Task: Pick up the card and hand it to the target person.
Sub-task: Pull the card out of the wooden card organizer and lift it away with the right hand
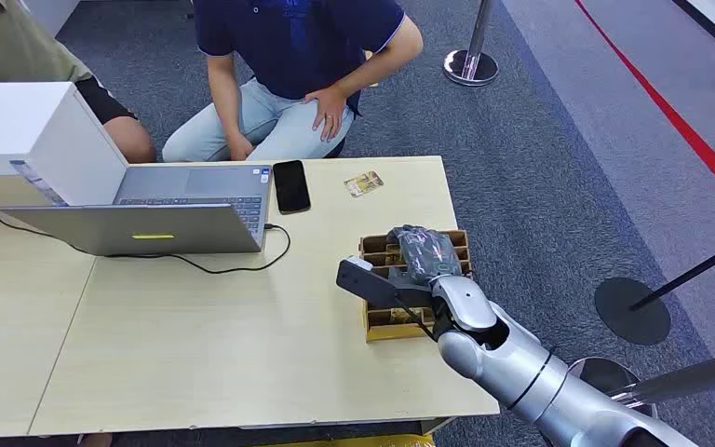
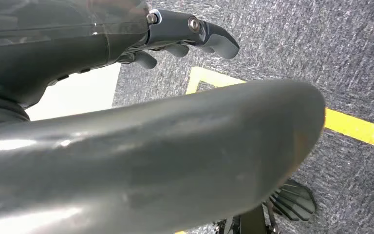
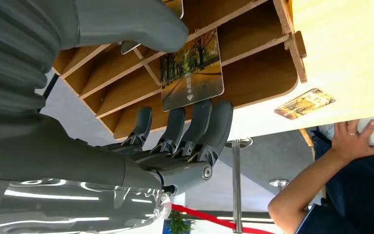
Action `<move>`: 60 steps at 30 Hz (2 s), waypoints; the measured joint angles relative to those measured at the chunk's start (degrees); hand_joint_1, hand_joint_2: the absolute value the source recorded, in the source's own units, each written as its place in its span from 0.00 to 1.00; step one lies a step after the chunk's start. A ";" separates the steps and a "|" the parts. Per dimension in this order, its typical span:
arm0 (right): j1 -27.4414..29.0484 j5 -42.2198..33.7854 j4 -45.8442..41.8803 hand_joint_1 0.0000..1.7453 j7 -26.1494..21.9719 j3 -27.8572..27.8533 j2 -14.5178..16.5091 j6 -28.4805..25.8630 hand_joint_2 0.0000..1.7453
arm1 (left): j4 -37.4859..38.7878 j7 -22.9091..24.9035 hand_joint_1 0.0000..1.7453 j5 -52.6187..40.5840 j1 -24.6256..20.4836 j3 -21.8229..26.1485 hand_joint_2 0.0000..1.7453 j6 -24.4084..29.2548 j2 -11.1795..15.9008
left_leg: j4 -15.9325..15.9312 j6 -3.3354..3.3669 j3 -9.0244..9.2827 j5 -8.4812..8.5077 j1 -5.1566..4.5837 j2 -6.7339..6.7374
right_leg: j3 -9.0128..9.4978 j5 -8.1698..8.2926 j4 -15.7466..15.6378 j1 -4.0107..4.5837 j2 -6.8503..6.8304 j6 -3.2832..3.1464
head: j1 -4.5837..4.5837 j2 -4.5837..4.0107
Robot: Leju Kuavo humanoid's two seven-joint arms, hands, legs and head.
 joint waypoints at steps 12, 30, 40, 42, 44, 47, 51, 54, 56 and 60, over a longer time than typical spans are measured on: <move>-0.01 -0.31 0.15 0.49 -0.02 0.40 0.01 0.32 1.00 | 0.00 -0.07 0.00 0.01 0.00 0.02 0.00 0.04 0.00 | 0.00 0.00 0.00 0.00 0.00 0.00 | 0.00 0.00 0.00 0.00 0.00 0.00 | 0.00 0.00; -0.22 -0.36 0.81 0.55 -0.13 0.43 0.03 0.32 1.00 | 0.00 0.00 0.00 0.17 0.00 0.02 0.00 0.07 0.00 | 0.00 -0.01 0.01 0.01 0.00 0.00 | 0.00 0.00 0.00 0.00 0.00 0.00 | 0.00 0.00; -0.35 -0.46 0.91 0.70 -0.63 0.51 0.03 0.85 1.00 | 0.00 -0.15 0.00 0.17 0.00 0.04 0.00 0.07 0.00 | 0.00 -0.01 0.01 0.01 0.00 0.00 | 0.00 0.00 0.00 0.00 0.00 0.00 | 0.00 0.00; -0.38 -0.46 0.91 0.73 -0.67 0.51 0.03 0.86 1.00 | 0.00 -0.57 0.00 0.19 0.00 0.06 0.00 -0.20 0.00 | 0.00 -0.01 0.01 0.01 0.00 0.00 | 0.00 0.00 0.00 0.00 0.00 0.00 | 0.01 0.00; -0.44 -0.46 0.91 0.74 -0.69 0.54 0.03 0.89 1.00 | 0.00 -0.92 0.00 0.26 0.00 0.07 0.00 -0.52 0.00 | 0.00 -0.01 0.01 0.01 0.00 0.00 | 0.00 0.00 0.00 0.00 0.00 0.00 | 0.01 0.00; -0.53 -0.46 0.91 0.74 -0.70 0.60 0.03 0.97 1.00 | 0.00 -1.14 0.00 0.48 0.00 0.07 0.00 -0.87 0.00 | 0.00 -0.01 0.01 0.01 0.00 0.00 | 0.00 0.00 0.00 0.00 0.00 0.00 | 0.00 0.00; -0.55 -0.46 0.89 0.79 -0.70 0.60 0.03 1.08 1.00 | 0.00 -1.26 0.00 0.78 0.00 0.10 0.75 -1.09 0.00 | 0.00 -0.01 0.01 0.01 0.00 0.00 | 0.00 0.00 0.00 0.00 0.00 0.00 | 0.00 0.00; -0.57 -0.46 0.89 0.82 -0.70 0.60 0.03 1.21 1.00 | 0.00 -1.45 0.00 1.03 0.00 0.13 1.00 -1.09 0.00 | 0.00 -0.01 0.01 0.01 0.00 0.00 | 0.00 0.00 0.00 0.00 0.00 0.00 | 0.00 0.00; -0.59 -0.46 0.89 0.83 -0.70 0.60 0.03 1.29 1.00 | 0.00 -1.30 0.00 1.08 0.00 0.13 1.00 -1.09 0.00 | 0.00 -0.01 0.01 0.01 0.00 0.00 | 0.00 0.00 0.00 0.00 0.00 0.00 | 0.01 0.00; -0.64 -0.47 0.89 0.83 -0.70 0.60 0.03 1.65 1.00 | 0.00 -0.55 0.00 1.16 0.01 0.13 1.00 -0.56 0.00 | 0.00 -0.01 0.02 0.01 0.00 0.00 | 0.00 0.00 0.00 0.00 0.01 0.00 | 0.00 0.00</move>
